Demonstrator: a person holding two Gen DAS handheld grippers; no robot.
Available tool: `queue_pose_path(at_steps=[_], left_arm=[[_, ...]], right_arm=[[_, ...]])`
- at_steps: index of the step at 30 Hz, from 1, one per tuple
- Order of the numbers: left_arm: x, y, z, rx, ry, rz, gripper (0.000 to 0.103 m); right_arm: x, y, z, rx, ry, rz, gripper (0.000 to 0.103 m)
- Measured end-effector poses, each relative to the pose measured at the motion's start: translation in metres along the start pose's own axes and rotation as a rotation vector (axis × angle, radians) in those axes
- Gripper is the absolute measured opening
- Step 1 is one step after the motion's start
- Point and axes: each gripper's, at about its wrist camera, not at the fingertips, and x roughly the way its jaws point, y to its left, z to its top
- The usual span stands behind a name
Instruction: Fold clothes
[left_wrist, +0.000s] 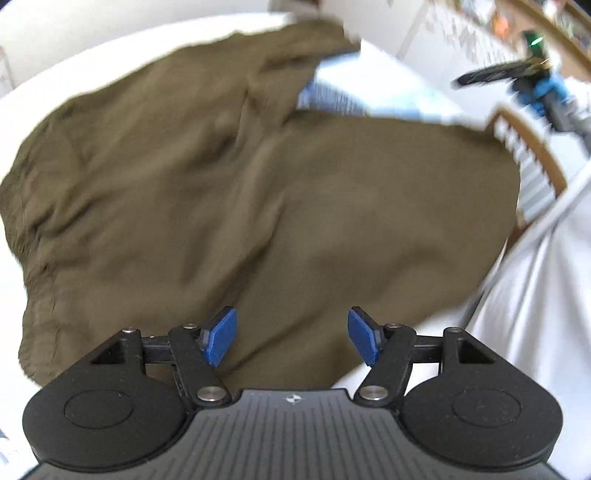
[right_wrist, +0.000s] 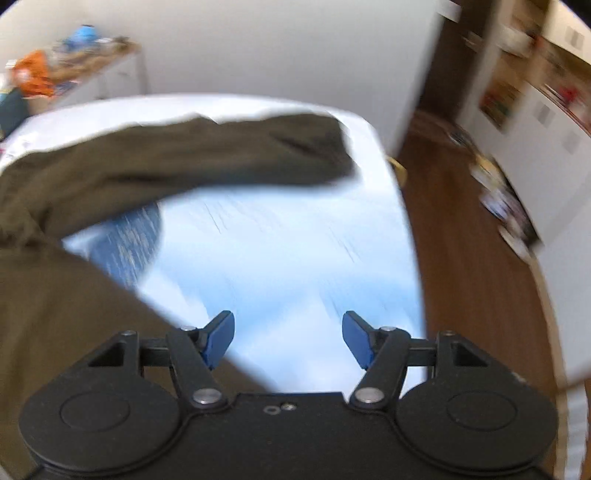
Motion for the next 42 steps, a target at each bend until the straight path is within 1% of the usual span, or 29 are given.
queue_pose_path(at_steps=[2,4,7,9,11,13,15,16,18,21,22,23,24,27,28,29,30,31,32,34,35,37,42], left_arm=[[-0.004,-0.019,0.01,-0.05,-0.064,0.027,0.066],[-0.004,-0.038,0.012,-0.091,-0.093,0.067,0.066],[-0.007,-0.059,0.002,-0.172,-0.104,0.109,0.066],[-0.009,-0.069,-0.006,-0.229,-0.107,0.132,0.066],[-0.012,-0.075,-0.014,-0.288,-0.112,0.164,0.066],[-0.015,-0.078,-0.023,-0.344,-0.121,0.195,0.066],[-0.018,-0.08,-0.031,-0.395,-0.13,0.227,0.066],[-0.02,-0.082,-0.034,-0.415,-0.135,0.239,0.066],[-0.026,-0.086,-0.039,-0.441,-0.15,0.257,0.066],[-0.026,-0.091,-0.039,-0.453,-0.169,0.271,0.066],[-0.027,-0.093,-0.038,-0.452,-0.174,0.273,0.066],[-0.026,-0.093,-0.037,-0.45,-0.177,0.274,0.066],[-0.026,-0.094,-0.035,-0.447,-0.178,0.274,0.066],[-0.024,-0.092,-0.032,-0.442,-0.18,0.274,0.066],[-0.023,-0.091,-0.031,-0.441,-0.181,0.274,0.066],[-0.023,-0.09,-0.03,-0.44,-0.181,0.273,0.066],[-0.022,-0.088,-0.029,-0.439,-0.181,0.272,0.066],[-0.021,-0.087,-0.027,-0.436,-0.18,0.269,0.066],[-0.02,-0.086,-0.025,-0.432,-0.178,0.264,0.066],[-0.017,-0.083,-0.02,-0.408,-0.168,0.259,0.066],[-0.017,-0.082,-0.017,-0.393,-0.165,0.259,0.066],[-0.019,-0.079,-0.013,-0.37,-0.166,0.261,0.066],[-0.022,-0.059,-0.005,-0.315,-0.163,0.279,0.067]], right_arm=[[0.027,-0.004,0.033,0.039,-0.014,0.046,0.103],[0.054,-0.007,0.066,0.08,-0.026,0.092,0.103],[0.094,-0.014,0.098,0.25,0.019,0.177,0.103],[0.124,-0.015,0.112,0.377,0.073,0.237,0.103],[0.148,-0.016,0.118,0.523,0.122,0.292,0.103],[0.164,-0.01,0.119,0.62,0.161,0.289,0.103],[0.176,-0.004,0.125,0.644,0.201,0.273,0.103],[0.181,-0.001,0.128,0.649,0.207,0.267,0.103],[0.184,0.005,0.132,0.646,0.195,0.237,0.103],[0.186,0.012,0.137,0.586,0.184,0.169,0.103],[0.181,0.011,0.136,0.571,0.172,0.167,0.101],[0.173,0.01,0.135,0.55,0.154,0.165,0.045],[0.166,0.008,0.133,0.529,0.138,0.164,0.022],[0.14,-0.012,0.119,0.504,0.111,0.181,0.022],[0.132,-0.019,0.115,0.495,0.103,0.185,0.023],[0.129,-0.029,0.106,0.491,0.111,0.174,0.031],[0.127,-0.039,0.098,0.486,0.119,0.162,0.032],[0.13,-0.045,0.09,0.479,0.137,0.144,0.103],[0.137,-0.05,0.08,0.472,0.165,0.128,0.103],[0.14,-0.05,0.069,0.448,0.199,0.161,0.103],[0.134,-0.049,0.066,0.426,0.196,0.17,0.103],[0.116,-0.044,0.061,0.371,0.155,0.185,0.103],[0.07,-0.034,0.033,0.317,0.126,0.178,0.103]])
